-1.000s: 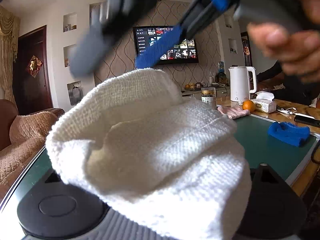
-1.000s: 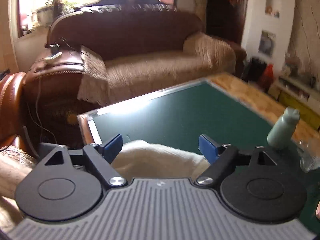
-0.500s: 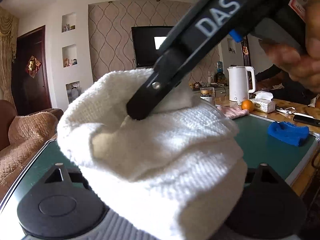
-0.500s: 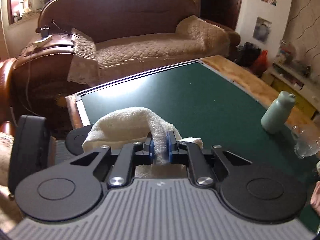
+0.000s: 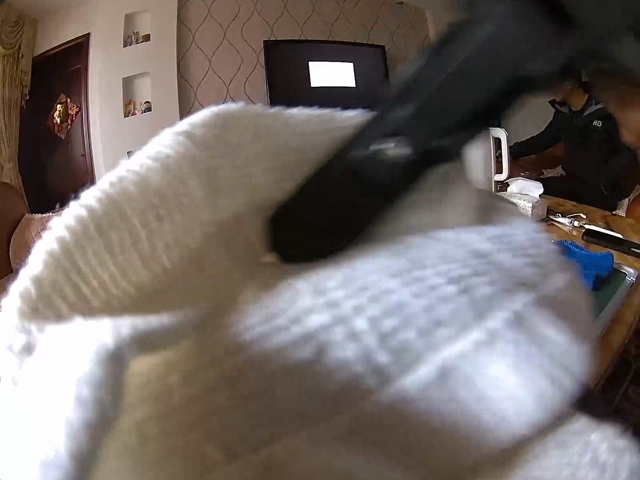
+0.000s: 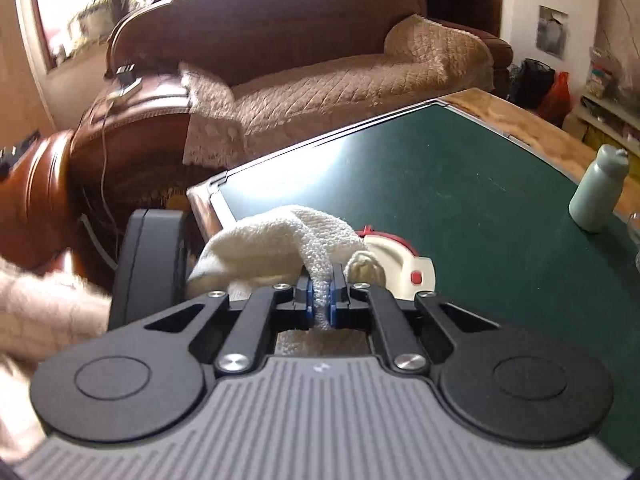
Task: Clean container
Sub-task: 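Hold the red tumbler in the left gripper while the right gripper rubs the towel over the lid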
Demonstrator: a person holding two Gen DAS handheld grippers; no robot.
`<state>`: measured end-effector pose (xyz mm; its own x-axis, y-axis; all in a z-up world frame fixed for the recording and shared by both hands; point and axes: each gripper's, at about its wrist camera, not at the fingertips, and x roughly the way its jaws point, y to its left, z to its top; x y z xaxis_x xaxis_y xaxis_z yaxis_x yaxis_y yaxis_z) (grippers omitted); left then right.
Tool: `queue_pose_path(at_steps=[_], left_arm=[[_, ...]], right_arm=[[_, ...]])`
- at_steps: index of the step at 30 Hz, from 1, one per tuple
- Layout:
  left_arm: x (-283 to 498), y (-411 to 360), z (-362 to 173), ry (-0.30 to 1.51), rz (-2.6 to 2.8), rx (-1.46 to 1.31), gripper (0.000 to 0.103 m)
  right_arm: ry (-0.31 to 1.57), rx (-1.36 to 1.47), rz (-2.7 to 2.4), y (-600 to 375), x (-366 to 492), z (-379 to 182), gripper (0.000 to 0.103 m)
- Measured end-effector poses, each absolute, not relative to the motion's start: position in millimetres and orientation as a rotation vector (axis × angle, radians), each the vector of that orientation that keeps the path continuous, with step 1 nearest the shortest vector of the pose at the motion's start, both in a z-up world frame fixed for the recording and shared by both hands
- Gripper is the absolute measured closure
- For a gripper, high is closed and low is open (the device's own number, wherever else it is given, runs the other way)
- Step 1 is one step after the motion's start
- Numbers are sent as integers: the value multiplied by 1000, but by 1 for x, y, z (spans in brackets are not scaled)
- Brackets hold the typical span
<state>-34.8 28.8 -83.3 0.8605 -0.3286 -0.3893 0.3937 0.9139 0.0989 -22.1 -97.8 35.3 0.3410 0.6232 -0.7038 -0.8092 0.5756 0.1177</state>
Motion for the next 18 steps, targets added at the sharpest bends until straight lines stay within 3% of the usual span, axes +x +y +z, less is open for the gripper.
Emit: queue_pose_path(at_steps=[10, 18], left_arm=[[-33, 36, -82, 376, -375, 171, 18], [-35, 41, -83, 377, -378, 155, 18]], right_arm=[[600, -440, 771, -87, -33, 31, 95], [745, -477, 888, -109, -52, 46, 95]])
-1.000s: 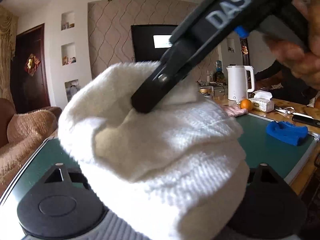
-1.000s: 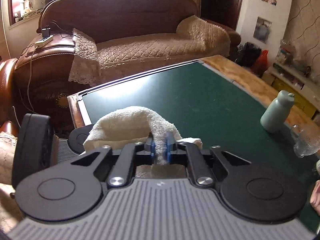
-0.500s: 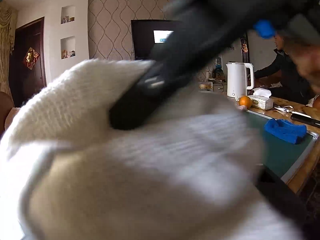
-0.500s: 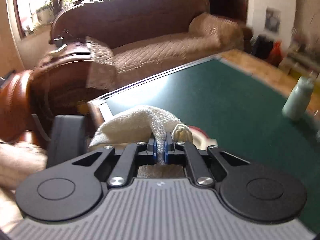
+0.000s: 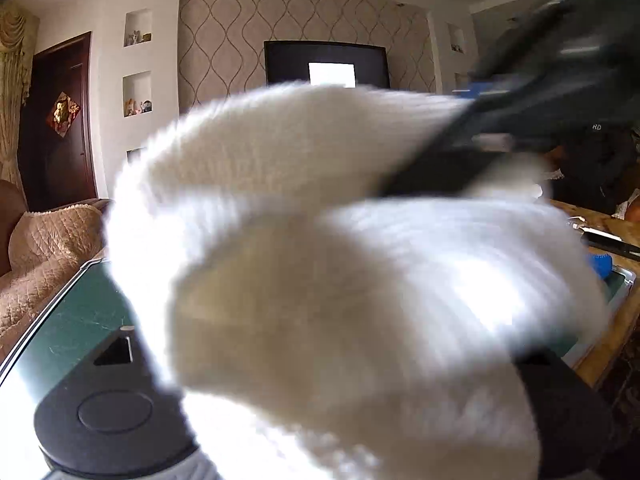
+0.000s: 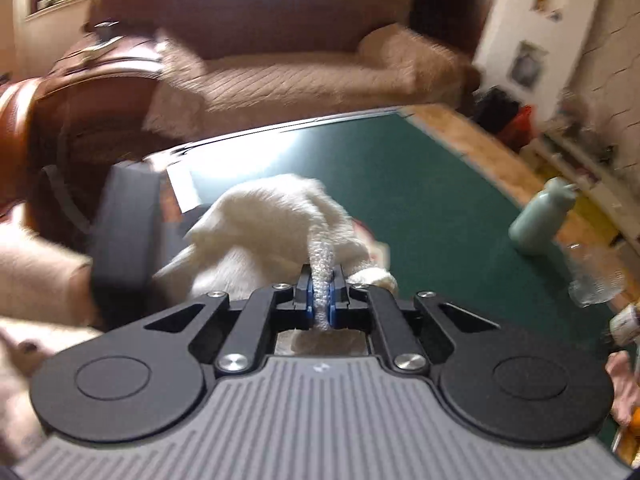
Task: Clean container
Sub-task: 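Hold the red tumbler in the left gripper while the right gripper rubs the towel over the lid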
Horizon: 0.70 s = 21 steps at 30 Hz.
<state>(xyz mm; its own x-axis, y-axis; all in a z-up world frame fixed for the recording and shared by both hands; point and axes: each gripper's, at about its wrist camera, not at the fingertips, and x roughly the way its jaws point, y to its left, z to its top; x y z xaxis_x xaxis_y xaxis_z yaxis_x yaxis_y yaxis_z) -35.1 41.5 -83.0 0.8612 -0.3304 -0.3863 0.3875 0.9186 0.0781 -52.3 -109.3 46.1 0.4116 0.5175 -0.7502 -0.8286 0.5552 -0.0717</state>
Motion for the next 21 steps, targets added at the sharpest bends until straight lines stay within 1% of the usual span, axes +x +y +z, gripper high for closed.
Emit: queue_pose_path(at_steps=[2, 7, 9, 14, 17, 20, 21], left_arm=[[-34, 40, -83, 377, -376, 159, 18], [-28, 47, -82, 388, -364, 142, 19], [-30, 44, -83, 381, -371, 167, 19], [-31, 39, -84, 371, -379, 203, 19], [-27, 39, -83, 371, -372, 199, 19], [-24, 46, -82, 383, -370, 166, 19], [-23, 47, -81, 386, -374, 165, 19]], right_arm=[[787, -443, 958, -108, -54, 46, 95], [794, -305, 996, -97, -40, 41, 96], [778, -269, 976, -97, -33, 43, 95], [747, -322, 886, -95, -19, 35, 95], [672, -355, 826, -86, -18, 27, 97], [584, -436, 710, -79, -25, 21, 96], [582, -445, 706, -81, -26, 20, 96]])
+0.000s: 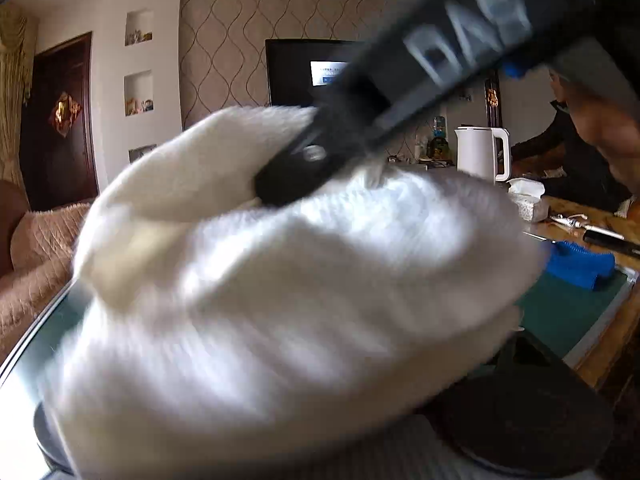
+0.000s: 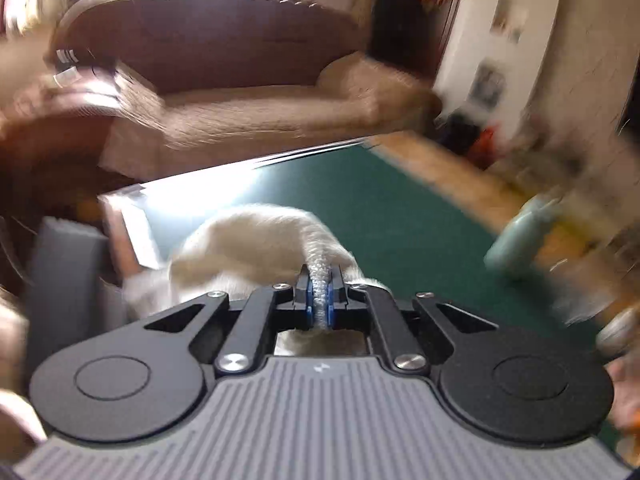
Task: Clean container
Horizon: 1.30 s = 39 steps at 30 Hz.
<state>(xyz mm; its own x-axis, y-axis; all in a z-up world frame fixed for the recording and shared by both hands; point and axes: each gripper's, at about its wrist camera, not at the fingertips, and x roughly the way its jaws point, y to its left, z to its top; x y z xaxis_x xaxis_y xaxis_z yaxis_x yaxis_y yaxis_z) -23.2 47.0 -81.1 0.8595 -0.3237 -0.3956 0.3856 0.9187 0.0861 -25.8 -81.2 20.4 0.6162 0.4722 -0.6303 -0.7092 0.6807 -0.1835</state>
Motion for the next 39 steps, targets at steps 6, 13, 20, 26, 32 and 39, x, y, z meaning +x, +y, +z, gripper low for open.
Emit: queue_pose_path(at_steps=[6, 13, 20, 26, 32, 39], left_arm=[[-20, 41, -79, 386, -379, 165, 19], [-12, 26, -79, 385, -376, 224, 19], [13, 47, -73, 433, -367, 66, 20], [35, 87, -70, 491, -339, -176, 20], [55, 150, -82, 552, -253, -480, 19], [63, 226, -125, 600, -174, -736, 19]], right_arm=[[645, -474, 731, -98, -38, 28, 95], [697, -311, 810, -87, -35, 26, 94], [598, -116, 694, -100, -12, 18, 95], [595, 286, 530, -192, 13, 6, 95], [709, 541, 491, -249, 20, -52, 95], [884, 663, 639, -227, 26, -110, 95]])
